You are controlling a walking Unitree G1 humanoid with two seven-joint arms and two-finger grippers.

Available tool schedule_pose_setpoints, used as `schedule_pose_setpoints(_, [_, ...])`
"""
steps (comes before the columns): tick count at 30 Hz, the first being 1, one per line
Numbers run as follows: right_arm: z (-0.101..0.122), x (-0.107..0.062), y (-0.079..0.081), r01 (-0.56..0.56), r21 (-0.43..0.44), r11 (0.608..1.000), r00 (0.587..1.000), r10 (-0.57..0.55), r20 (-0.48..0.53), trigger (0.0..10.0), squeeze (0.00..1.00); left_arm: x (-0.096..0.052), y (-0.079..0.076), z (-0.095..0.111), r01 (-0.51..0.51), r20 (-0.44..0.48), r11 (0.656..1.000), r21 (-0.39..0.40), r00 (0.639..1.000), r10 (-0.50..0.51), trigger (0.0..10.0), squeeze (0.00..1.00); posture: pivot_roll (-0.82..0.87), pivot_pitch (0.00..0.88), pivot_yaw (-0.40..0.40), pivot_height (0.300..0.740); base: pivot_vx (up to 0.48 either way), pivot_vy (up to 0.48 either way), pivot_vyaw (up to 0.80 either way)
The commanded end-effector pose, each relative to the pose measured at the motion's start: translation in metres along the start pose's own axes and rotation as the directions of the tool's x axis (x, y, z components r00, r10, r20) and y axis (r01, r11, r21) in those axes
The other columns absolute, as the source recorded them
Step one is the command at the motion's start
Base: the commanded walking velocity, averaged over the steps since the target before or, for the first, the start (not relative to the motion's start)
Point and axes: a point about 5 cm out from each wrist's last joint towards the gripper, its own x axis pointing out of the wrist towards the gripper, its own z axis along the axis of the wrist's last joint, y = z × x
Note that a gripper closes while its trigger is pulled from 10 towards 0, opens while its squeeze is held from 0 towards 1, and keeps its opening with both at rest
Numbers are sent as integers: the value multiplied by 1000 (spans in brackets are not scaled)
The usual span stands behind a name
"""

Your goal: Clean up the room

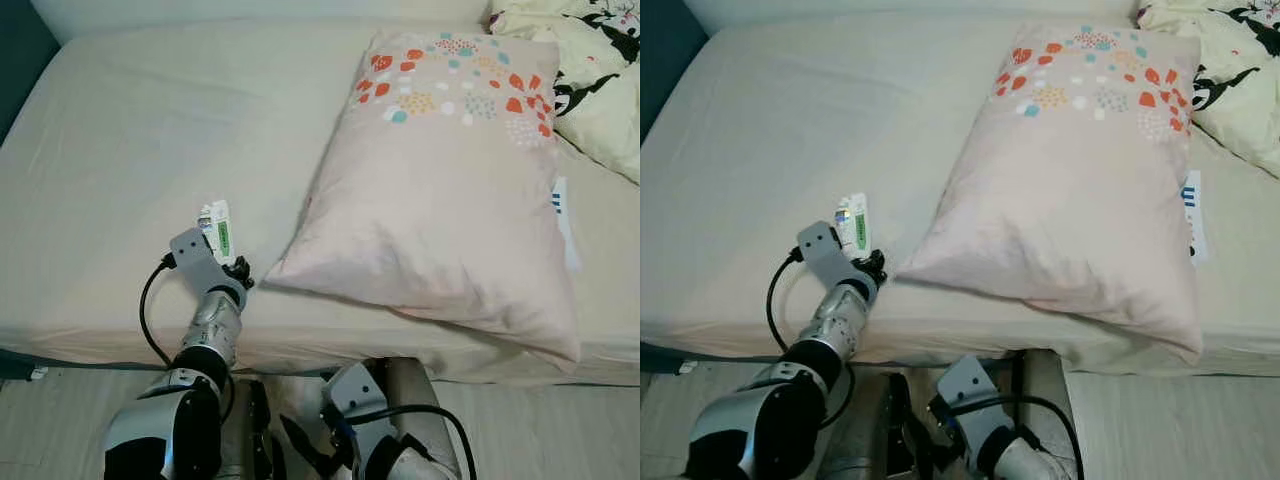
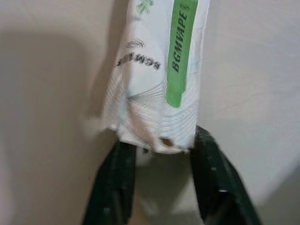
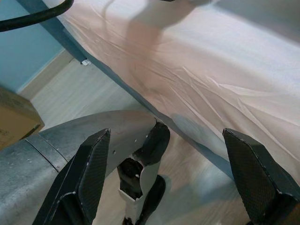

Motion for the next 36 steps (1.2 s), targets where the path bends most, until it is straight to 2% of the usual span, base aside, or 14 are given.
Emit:
schedule_pose_setpoints(1, [-5,-3,1,3,18,1000,1000,-2,-29,10000,0,-6,11,-19,-37,-66,999,-15,997,36,0,0,-153,424,70,606,0,0,0])
schedule_pose_setpoints(3, [-3,-2,-2,6,11,1000,1000,-6,-28,10000,0,-6,18,-18,-56,-58,998,-21,997,55,0,0,-155,410,67,606,0,0,0])
schedule_pose_setpoints(9, [-3,0,-6,10,2,1000,1000,-10,-29,10000,0,-5,24,-13,-73,-43,996,-51,997,71,0,0,-155,399,67,606,0,0,0])
schedule_pose_setpoints(12, [-1,2,-10,13,-7,1000,1000,-13,-29,10000,0,0,28,11,-53,45,992,-114,997,58,0,0,-146,383,55,606,0,0,0])
schedule_pose_setpoints(13, [-1,2,-10,13,-7,1000,1000,-13,-29,10000,0,0,28,11,-53,45,992,-114,997,58,0,0,-146,383,55,606,0,0,0])
schedule_pose_setpoints(18, [2,9,-15,8,-29,1000,1000,-9,-20,10000,0,6,43,56,-5,196,982,-187,980,43,0,0,-136,353,49,606,0,0,0])
schedule_pose_setpoints(19, [2,9,-15,8,-29,1000,1000,-9,-20,10000,0,6,43,56,-5,196,982,-187,980,43,0,0,-136,353,49,606,0,0,0])
schedule_pose_setpoints(21, [4,12,-19,9,-35,999,1000,-9,-15,10000,0,6,49,72,24,257,978,-208,966,31,0,0,-132,335,46,606,0,0,0])
schedule_pose_setpoints(22, [4,12,-19,9,-35,999,1000,-9,-15,10000,0,6,49,72,24,257,978,-208,966,31,0,0,-132,335,46,606,0,0,0])
schedule_pose_setpoints(24, [6,17,-23,5,-52,999,1000,-5,-7,10000,0,5,55,100,83,354,970,-228,935,3,0,0,-125,323,41,606,0,0,0])
schedule_pose_setpoints(28, [9,23,-29,1,-69,998,1000,0,3,10000,0,3,53,117,167,416,963,-210,907,-67,0,0,-106,285,29,606,0,0,0])
schedule_pose_setpoints(29, [12,28,-32,-2,-82,997,1000,2,11,10000,0,2,49,122,244,431,954,-174,890,-149,0,0,-100,263,25,606,0,0,0])
schedule_pose_setpoints(32, [15,32,-36,-2,-93,996,1000,3,18,10000,0,1,43,120,312,426,941,-131,875,-231,0,0,-97,243,22,606,0,0,0])
schedule_pose_setpoints(36, [17,35,-41,0,-102,995,1000,2,24,10000,0,0,39,113,352,401,933,-78,868,-294,0,0,-96,226,19,606,0,0,0])
